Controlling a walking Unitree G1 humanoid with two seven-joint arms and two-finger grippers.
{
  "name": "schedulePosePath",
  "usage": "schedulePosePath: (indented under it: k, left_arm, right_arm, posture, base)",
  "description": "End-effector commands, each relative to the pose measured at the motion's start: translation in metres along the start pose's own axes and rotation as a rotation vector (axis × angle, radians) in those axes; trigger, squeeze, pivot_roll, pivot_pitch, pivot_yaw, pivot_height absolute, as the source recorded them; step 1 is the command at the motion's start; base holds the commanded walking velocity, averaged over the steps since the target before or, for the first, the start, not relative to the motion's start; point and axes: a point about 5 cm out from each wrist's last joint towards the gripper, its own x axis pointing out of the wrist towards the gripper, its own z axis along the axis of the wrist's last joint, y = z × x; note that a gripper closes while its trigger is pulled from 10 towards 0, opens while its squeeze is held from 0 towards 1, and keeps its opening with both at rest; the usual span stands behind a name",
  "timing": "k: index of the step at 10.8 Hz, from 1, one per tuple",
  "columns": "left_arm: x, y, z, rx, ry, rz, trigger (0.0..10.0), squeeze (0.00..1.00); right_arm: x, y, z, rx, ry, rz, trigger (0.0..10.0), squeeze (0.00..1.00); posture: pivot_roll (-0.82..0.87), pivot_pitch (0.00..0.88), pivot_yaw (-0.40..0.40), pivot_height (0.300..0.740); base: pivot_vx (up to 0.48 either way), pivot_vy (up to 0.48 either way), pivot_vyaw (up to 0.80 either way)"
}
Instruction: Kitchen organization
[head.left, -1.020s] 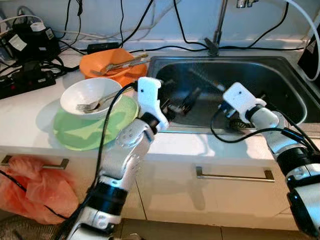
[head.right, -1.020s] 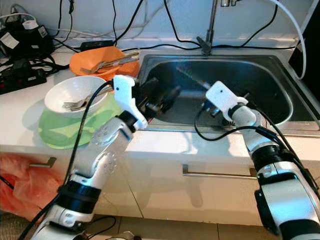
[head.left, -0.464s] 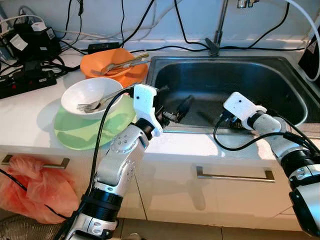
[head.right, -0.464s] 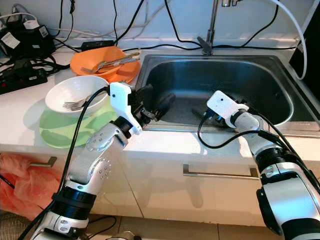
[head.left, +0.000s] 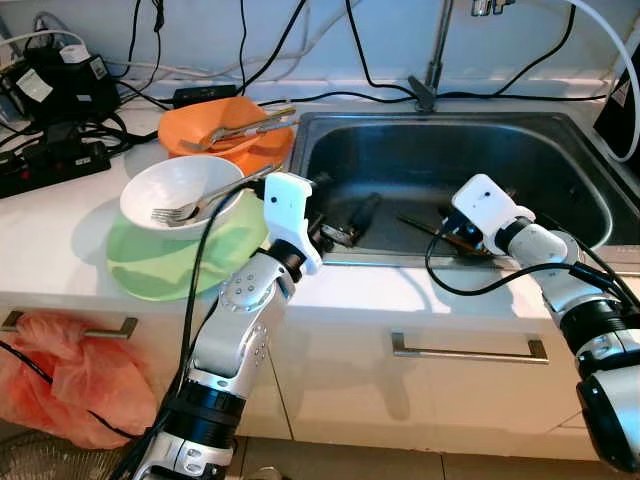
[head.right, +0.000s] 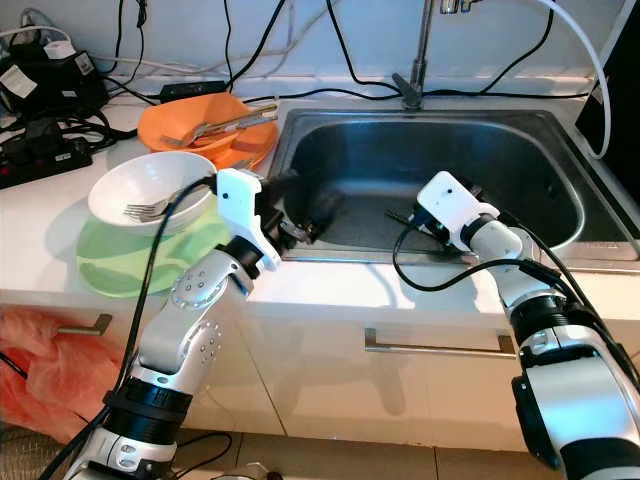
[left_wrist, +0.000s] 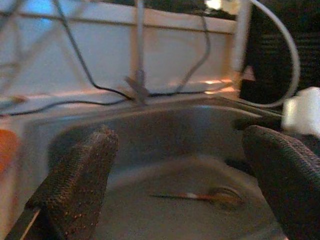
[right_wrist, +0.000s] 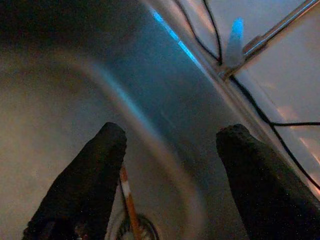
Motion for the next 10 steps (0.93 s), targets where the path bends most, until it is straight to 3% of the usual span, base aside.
schedulePosePath:
  k: [1,3,4,6,10]
  left_arm:
    - [-0.004,0.008,-0.001,0.023,-0.002,0.055,10.0,1.00]
    - [-0.010,0.020,0.001,0.098,-0.039,0.172,10.0,0.96]
    - [-0.018,0.032,0.007,0.143,-0.069,0.238,10.0,0.00]
    - [-0.026,0.045,0.012,0.194,-0.054,0.297,10.0,0.00]
    - [-0.024,0.042,0.018,0.208,-0.061,0.286,10.0,0.00]
  right_arm:
    - [0.000,0.000,0.004,0.023,-0.034,-0.023,10.0,1.00]
    - [-0.001,-0.005,0.020,0.117,-0.130,-0.113,10.0,1.00]
    - [-0.005,-0.003,0.030,0.115,-0.197,-0.146,10.0,1.00]
    - [-0.013,-0.003,0.036,0.190,-0.248,-0.221,10.0,1.00]
    - [-0.033,0.011,0.050,0.284,-0.276,-0.266,10.0,1.00]
  posture:
    - [0.12,0.000,0.053,0.740]
    - [0.11,0.000,0.057,0.740]
    - [0.11,0.000,0.056,0.740]
    - [0.11,0.000,0.056,0.740]
    - [0.11,0.000,0.059,0.740]
  base:
    - [0.000,0.000,0.00]
    - [0.000,0.000,0.00]
    - [0.000,0.000,0.00]
    - [0.000,0.000,0.00]
    - [0.000,0.000,0.00]
